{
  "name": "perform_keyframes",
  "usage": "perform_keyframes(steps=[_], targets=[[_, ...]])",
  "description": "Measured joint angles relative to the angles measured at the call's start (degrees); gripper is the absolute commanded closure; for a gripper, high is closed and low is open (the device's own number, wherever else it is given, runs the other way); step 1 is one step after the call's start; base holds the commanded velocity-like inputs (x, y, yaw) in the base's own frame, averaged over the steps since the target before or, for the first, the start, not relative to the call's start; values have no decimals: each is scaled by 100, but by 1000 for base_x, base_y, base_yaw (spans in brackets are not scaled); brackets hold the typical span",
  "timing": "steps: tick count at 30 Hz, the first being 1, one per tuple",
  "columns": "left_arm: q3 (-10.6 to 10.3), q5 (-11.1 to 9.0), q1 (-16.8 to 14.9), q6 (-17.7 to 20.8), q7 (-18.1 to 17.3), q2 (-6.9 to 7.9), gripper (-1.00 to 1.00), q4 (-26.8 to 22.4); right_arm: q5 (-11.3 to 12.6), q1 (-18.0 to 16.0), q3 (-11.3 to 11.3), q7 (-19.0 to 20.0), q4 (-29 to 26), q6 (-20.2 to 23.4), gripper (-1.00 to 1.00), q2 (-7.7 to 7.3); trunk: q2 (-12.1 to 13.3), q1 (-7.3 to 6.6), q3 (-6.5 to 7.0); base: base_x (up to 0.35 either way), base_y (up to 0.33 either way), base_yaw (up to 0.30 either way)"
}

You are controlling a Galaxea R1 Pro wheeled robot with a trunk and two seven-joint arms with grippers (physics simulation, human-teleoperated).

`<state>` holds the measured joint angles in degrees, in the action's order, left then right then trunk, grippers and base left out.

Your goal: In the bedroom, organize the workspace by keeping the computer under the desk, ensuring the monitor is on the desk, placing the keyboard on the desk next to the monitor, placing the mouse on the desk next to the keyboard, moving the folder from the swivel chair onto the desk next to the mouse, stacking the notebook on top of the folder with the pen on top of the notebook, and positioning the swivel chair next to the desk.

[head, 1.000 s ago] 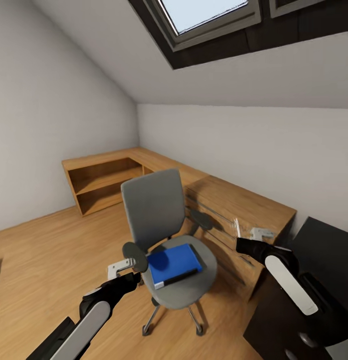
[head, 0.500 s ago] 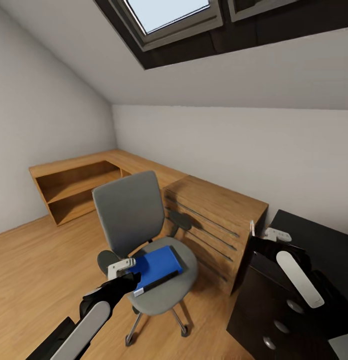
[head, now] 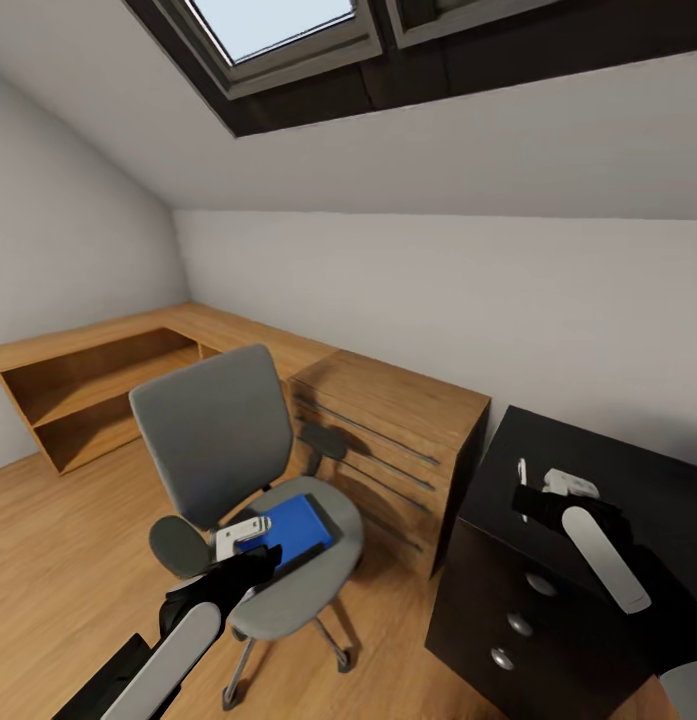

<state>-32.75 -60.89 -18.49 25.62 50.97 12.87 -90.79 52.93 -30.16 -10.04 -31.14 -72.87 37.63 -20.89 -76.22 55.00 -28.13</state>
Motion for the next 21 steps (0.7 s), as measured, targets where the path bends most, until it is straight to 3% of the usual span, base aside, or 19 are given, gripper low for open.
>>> perform_keyframes(steps=[6, 14, 21], targets=[[-2, 0, 1, 0, -8, 1, -100, -7, -40, -2, 0, 0, 101, -65, 100, -3, 0, 0, 0, 0, 0, -42], [-9, 0, 1, 0, 10, 1, -100, -10, -290, -10, -19, 0, 426, -268, 100, 19, 0, 0, 0, 0, 0, -3], [-11, 0, 1, 0, 5, 1, -100, -10, -321, -10, -24, -1, 463, -365, 100, 21, 0, 0, 0, 6, 0, 0]])
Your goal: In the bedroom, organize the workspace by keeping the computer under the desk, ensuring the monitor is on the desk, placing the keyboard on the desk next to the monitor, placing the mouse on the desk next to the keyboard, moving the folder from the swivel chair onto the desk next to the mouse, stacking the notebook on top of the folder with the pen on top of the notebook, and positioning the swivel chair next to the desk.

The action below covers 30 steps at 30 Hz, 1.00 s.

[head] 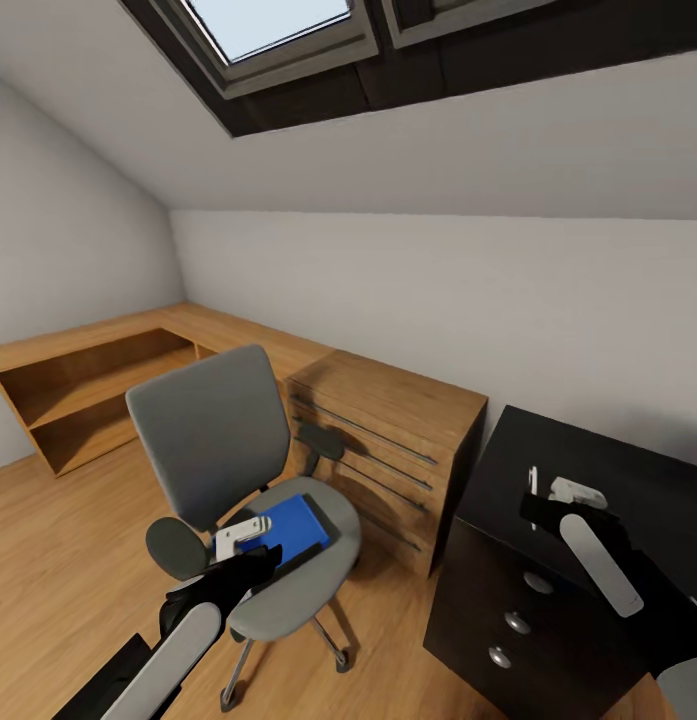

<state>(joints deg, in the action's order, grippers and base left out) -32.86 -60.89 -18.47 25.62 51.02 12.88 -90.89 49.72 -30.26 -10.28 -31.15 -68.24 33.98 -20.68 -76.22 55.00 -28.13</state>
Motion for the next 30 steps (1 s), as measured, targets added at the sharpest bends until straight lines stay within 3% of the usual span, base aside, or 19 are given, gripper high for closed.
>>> perform_keyframes(steps=[5, 8, 12, 13, 19, 30], targets=[[-6, -1, 0, 0, -8, -1, -100, 2, -32, 0, 6, 0, 87, -70, 100, 0, -1, -3, 0, 208, -34, 0], [-10, -6, 0, -1, -11, -5, -100, 1, -169, -6, 7, 1, 242, -173, 100, 0, -1, -3, 0, 290, -99, 0], [-182, -1, 0, -1, -12, -7, -100, 1, -292, -41, 5, 398, 896, -420, 100, 3, 0, -3, 0, 231, -115, 0], [-231, -2, 0, -1, -12, -8, -100, 0, -407, -97, 7, 608, 1281, -548, 100, 4, 0, -2, -1, 109, -77, 0], [-262, 0, 0, 0, -4, -9, -100, -4, -699, -365, 12, 977, 2084, -723, 100, 28, 0, 0, 0, 36, -25, 0], [-258, 0, 0, 0, 1, -9, -100, -17, -751, -489, 6, 1103, 2329, -763, 100, 62, 0, 0, 0, 1, -1, 0]])
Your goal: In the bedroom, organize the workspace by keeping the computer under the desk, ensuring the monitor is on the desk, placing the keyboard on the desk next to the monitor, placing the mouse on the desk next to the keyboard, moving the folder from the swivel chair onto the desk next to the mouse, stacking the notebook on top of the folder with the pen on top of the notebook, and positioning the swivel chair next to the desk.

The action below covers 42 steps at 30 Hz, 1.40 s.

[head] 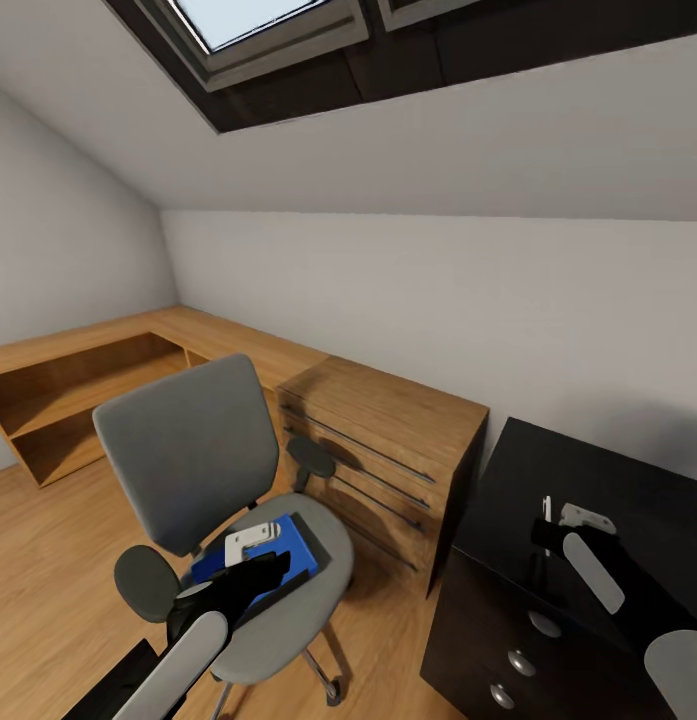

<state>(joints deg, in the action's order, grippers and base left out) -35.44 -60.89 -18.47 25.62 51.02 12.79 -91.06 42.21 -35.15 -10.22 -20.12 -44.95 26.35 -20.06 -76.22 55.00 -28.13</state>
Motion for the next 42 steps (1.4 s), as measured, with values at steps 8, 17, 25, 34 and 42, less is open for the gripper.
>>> perform_keyframes(steps=[8, 17, 25, 34, 42], targets=[[3, 0, 0, 0, 6, 0, -100, 0, 0, -4, -10, 4, -19, -2, -100, 34, 0, 0, 0, 0, 0, 0], [3, 0, 0, 0, 0, 0, -100, 7, 0, -4, -18, 21, -50, -3, -100, 37, 0, 0, 0, 0, 0, 0], [3, 0, 0, 0, -2, 0, -100, 9, 2, 15, -19, 16, -925, 3, -100, 29, 0, 0, 0, 0, 0, 0], [35, 7, 0, -5, 4, 8, -100, 8, 15, 276, -37, -13, -2107, 34, -100, 42, 0, 0, 0, 0, 0, 1], [55, 1, 1, -9, 6, 23, -100, 12, 11, 293, -66, -21, -2146, 11, -100, 53, 0, 0, -27, 0, 0, 155]])
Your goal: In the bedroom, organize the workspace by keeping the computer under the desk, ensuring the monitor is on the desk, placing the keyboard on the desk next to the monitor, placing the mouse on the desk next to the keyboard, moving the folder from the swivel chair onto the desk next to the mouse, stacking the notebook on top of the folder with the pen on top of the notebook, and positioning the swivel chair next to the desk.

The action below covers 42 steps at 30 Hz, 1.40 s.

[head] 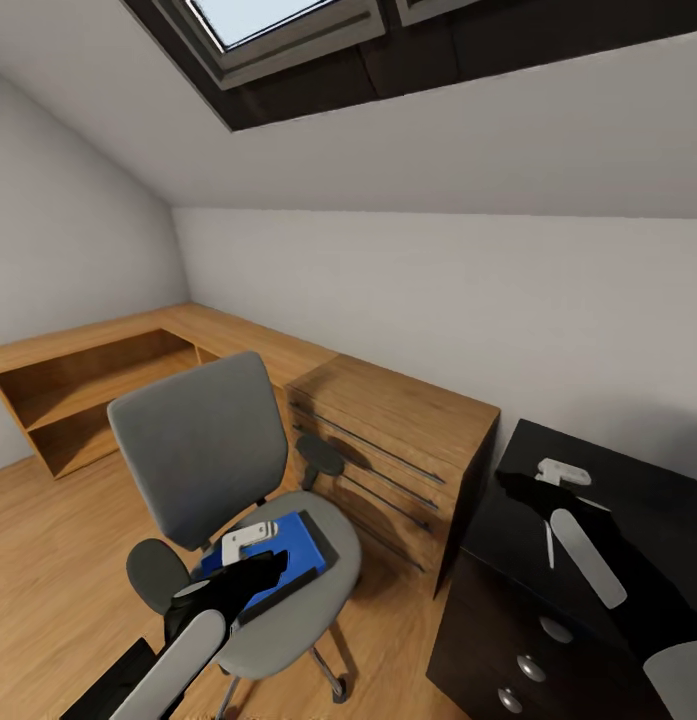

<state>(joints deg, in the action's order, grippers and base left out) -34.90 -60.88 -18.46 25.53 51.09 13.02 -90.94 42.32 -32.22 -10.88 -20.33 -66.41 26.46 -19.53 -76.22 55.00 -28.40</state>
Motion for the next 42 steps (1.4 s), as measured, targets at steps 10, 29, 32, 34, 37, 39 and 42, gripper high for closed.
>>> perform_keyframes(steps=[10, 29, 32, 34, 37, 39, 42], targets=[[3, -2, 0, 0, 0, -4, -100, 4, 8, 1, -81, 0, 3, -4, -100, 1, 0, 0, -50, 0, 0, 222], [1, -2, 0, 0, 0, -5, -100, 4, 8, 1, -256, 8, 10, -5, -100, 4, 0, 0, -145, 0, 0, 226], [2, -2, 0, 0, 0, -5, -100, 4, 8, 1, -256, 8, 14, -5, -100, 7, 0, 0, -159, 0, 0, 233], [2, -2, 0, 0, 0, -5, -100, 4, 8, 1, -258, 8, 15, -5, -100, 9, 0, 0, -168, 0, 0, 235], [0, -2, 0, 0, 0, -5, -100, 4, 0, 1, -279, 8, 12, -6, -100, 97, 0, 0, -182, 0, 0, 236], [0, -2, 0, 0, 0, -5, -100, 4, -14, 1, -284, 8, 13, -6, -100, 174, 0, 0, -191, 0, 0, 239], [2, -2, 0, 0, 0, -5, -100, 4, -128, 1, -289, -21, 15, -6, -100, 248, 0, 0, -200, 0, 0, 248]])
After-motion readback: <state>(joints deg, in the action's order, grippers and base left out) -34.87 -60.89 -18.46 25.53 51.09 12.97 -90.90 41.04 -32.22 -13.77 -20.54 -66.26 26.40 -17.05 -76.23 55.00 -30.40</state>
